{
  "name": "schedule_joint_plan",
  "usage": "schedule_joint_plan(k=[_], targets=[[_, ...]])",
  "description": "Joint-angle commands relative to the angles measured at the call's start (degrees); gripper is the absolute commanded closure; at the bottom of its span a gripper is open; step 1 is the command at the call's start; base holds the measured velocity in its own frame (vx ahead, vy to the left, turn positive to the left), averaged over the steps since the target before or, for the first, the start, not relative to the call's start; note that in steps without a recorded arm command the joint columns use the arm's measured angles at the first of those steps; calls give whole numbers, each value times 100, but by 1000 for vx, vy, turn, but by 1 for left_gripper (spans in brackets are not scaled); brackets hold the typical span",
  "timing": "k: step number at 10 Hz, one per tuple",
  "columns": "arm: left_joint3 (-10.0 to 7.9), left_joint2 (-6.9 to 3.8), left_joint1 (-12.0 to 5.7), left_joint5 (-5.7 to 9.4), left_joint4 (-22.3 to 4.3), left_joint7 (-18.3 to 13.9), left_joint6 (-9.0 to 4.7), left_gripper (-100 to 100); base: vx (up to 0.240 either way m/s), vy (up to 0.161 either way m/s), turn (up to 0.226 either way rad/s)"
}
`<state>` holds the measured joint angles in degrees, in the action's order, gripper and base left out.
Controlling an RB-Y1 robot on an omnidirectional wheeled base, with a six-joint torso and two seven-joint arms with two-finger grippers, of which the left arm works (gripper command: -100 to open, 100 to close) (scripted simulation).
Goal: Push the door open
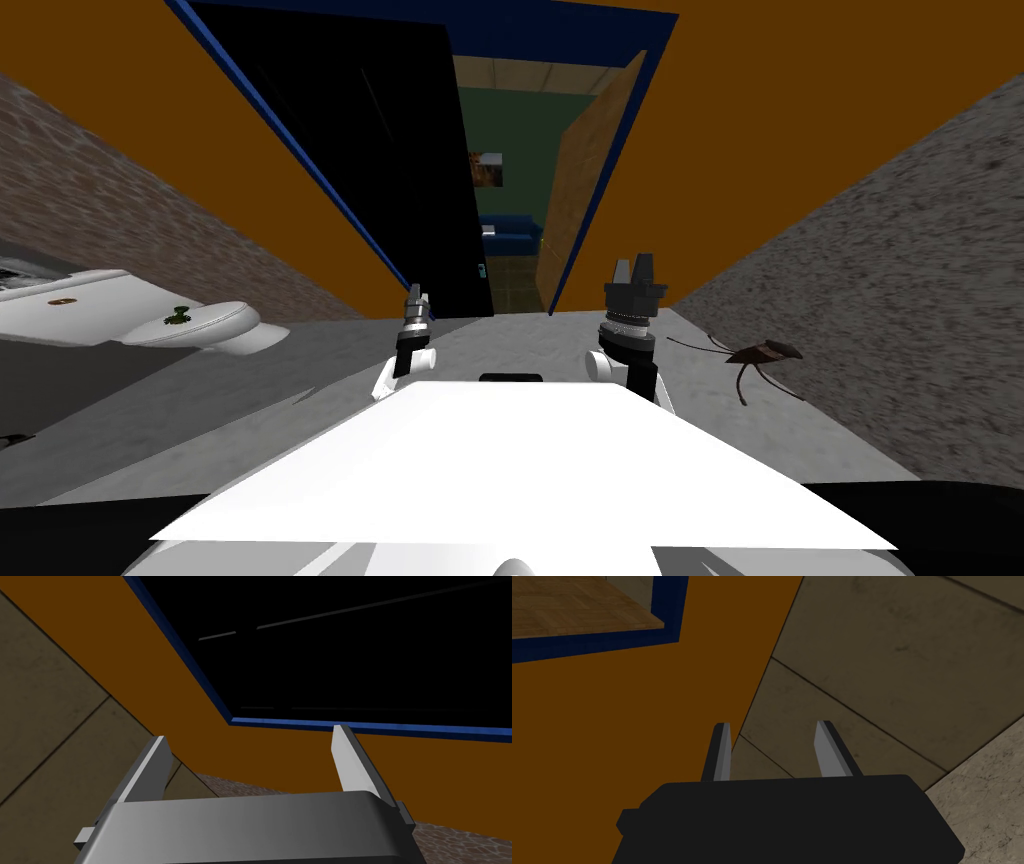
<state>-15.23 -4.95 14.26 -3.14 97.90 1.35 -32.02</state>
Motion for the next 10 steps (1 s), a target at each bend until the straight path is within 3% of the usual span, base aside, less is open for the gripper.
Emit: schedule_joint_plan(k=[1, 3, 4, 7, 8, 10], targets=[[-123, -17, -106, -13, -266, -22, -37, -100, 92, 34, -176], [-273, -25, -231, -32, -620, -44, -113, -100, 85, 27, -165], [-273, -25, -231, -32, -620, -44, -113, -100, 71, 23, -37], [-499, -34, -420, -59, -1113, -77, -227, -100, 76, 20, -146], [-499, -34, -420, -59, -1155, -77, -227, -100, 53, 26, -52], [-650, -33, -546, -77, -1512, -99, -303, -100, 64, 27, -130]])
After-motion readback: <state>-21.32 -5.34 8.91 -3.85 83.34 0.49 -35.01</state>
